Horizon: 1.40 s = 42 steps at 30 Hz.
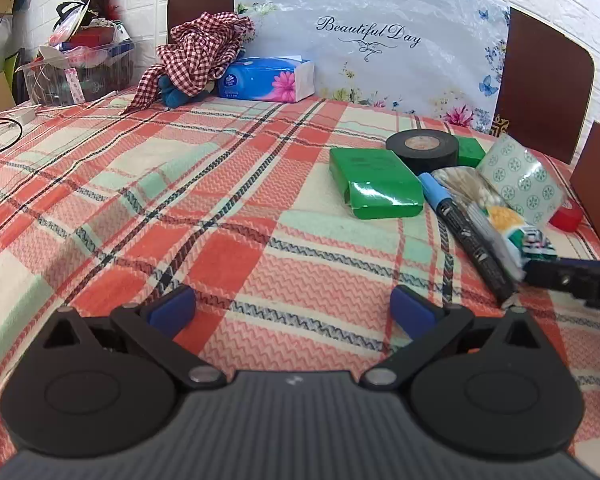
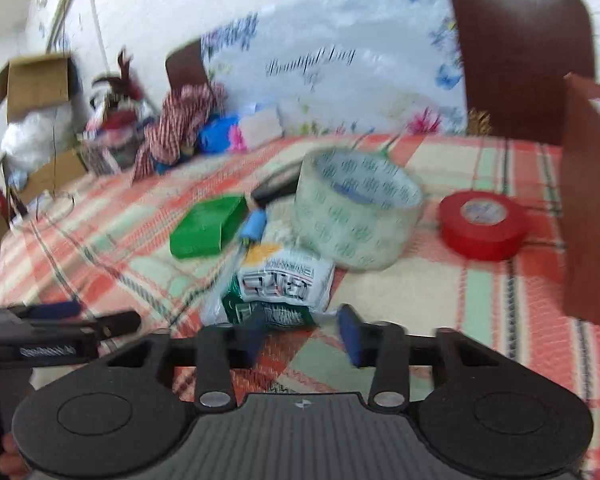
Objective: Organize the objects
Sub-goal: 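Grasp the green-and-white snack packet with the left gripper and lift it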
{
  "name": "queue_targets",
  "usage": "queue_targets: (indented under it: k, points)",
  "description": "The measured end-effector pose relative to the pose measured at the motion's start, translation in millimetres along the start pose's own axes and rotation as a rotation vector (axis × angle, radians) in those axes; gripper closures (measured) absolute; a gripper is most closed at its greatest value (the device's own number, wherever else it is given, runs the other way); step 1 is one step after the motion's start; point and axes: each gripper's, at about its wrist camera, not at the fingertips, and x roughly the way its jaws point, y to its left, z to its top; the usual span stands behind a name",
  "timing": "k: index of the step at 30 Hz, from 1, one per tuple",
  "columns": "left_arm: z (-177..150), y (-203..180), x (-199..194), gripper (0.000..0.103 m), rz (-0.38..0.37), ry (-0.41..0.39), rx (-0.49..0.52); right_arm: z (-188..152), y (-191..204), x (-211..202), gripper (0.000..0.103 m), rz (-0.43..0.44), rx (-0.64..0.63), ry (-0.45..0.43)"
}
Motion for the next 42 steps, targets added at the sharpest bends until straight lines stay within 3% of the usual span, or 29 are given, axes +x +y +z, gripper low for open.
queue_targets:
  k: [1, 4, 11, 15, 17, 19, 23, 25, 27, 29, 30, 31, 32, 34, 38, 42]
  points:
    - [0, 0, 0, 0.000, 0.001, 0.000, 0.000, -1, 2, -1, 0.088, -0.005, -0.013, -0.009]
    - [-1, 0, 0, 0.000, 0.002, 0.000, 0.003, -7, -1, -11, 0.103, -0.008, 0.000, -0.007]
    - [0, -4, -5, 0.000, -0.001, 0.001, 0.010, -39, -16, -63, 0.103, -0.070, 0.035, -0.026]
    - [21, -10, -24, 0.004, -0.186, -0.013, -0.106, -48, -21, -83, 0.088, -0.057, 0.013, -0.042]
    - [36, -27, -30, 0.005, -0.268, -0.033, -0.099, -41, -18, -78, 0.085, -0.046, -0.013, -0.051]
    - [47, -45, -29, 0.007, -0.359, -0.039, -0.079, -31, -11, -71, 0.064, -0.043, -0.059, -0.080]
    - [57, -82, -11, 0.017, -0.438, 0.015, 0.024, -11, 7, -46, 0.058, -0.023, -0.171, -0.113]
    - [57, -93, 0, 0.019, -0.431, 0.029, 0.068, -4, 10, -28, 0.055, -0.022, -0.199, -0.092]
    - [59, -95, 11, 0.023, -0.443, 0.049, 0.072, 1, 9, -9, 0.054, -0.013, -0.199, -0.047]
    - [60, -100, 21, 0.040, -0.471, 0.081, 0.096, 7, 3, 5, 0.055, 0.029, -0.166, -0.011]
    - [59, -105, 24, 0.041, -0.473, 0.096, 0.117, 9, 1, 8, 0.058, 0.056, -0.152, -0.003]
    - [56, -109, 26, 0.043, -0.452, 0.086, 0.147, 8, 0, 9, 0.073, 0.072, -0.145, 0.002]
    - [52, -111, 25, 0.049, -0.437, 0.077, 0.173, 8, 0, 9, 0.074, 0.092, -0.142, 0.005]
    - [47, -111, 22, 0.051, -0.438, 0.071, 0.183, 4, 3, 4, 0.076, 0.075, -0.148, -0.005]
    - [38, -115, 5, 0.051, -0.510, 0.107, 0.146, -12, -8, -22, 0.077, 0.056, -0.069, -0.002]
    - [14, -141, -23, 0.051, -0.583, 0.119, 0.194, -38, -19, -63, 0.077, -0.011, -0.057, -0.009]
